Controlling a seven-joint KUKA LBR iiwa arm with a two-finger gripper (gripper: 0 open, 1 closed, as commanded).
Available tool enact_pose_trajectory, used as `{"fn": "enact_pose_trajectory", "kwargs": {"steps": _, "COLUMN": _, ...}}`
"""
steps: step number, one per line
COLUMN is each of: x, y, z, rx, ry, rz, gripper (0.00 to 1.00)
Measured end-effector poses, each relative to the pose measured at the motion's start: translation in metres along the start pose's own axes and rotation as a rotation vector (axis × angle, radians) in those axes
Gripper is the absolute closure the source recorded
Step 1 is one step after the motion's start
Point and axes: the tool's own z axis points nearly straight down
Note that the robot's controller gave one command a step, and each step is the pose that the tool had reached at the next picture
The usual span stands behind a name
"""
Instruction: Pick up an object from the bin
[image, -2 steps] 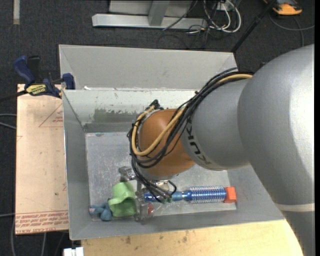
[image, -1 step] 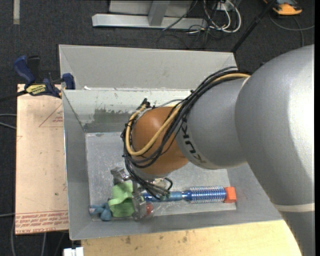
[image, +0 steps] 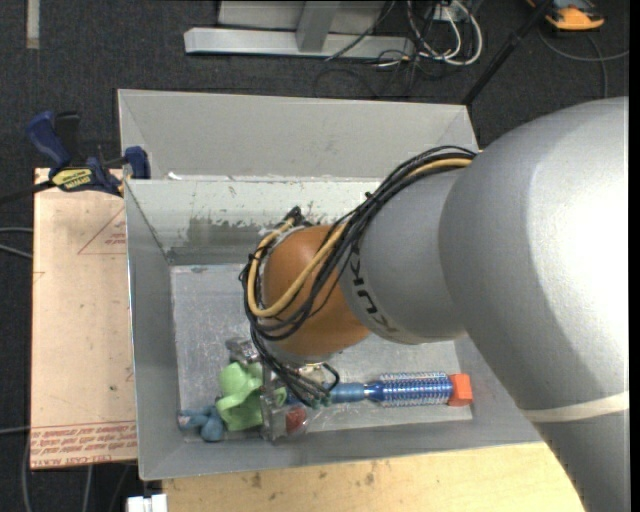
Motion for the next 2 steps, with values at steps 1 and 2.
{"fn": "enact_pose_trajectory", "kwargs": {"steps": 1, "x": -0.0006, "y": 0.0001, "z": -0.0001, "rx": -0.001, "ry": -0.001, "rz": 0.001, "gripper": 0.00}}
{"fn": "enact_pose_trajectory", "kwargs": {"steps": 2, "x": -0.0009, "y": 0.0002, "z": -0.0004, "rx": -0.002, "ry": -0.002, "rz": 0.002, "gripper": 1.00}}
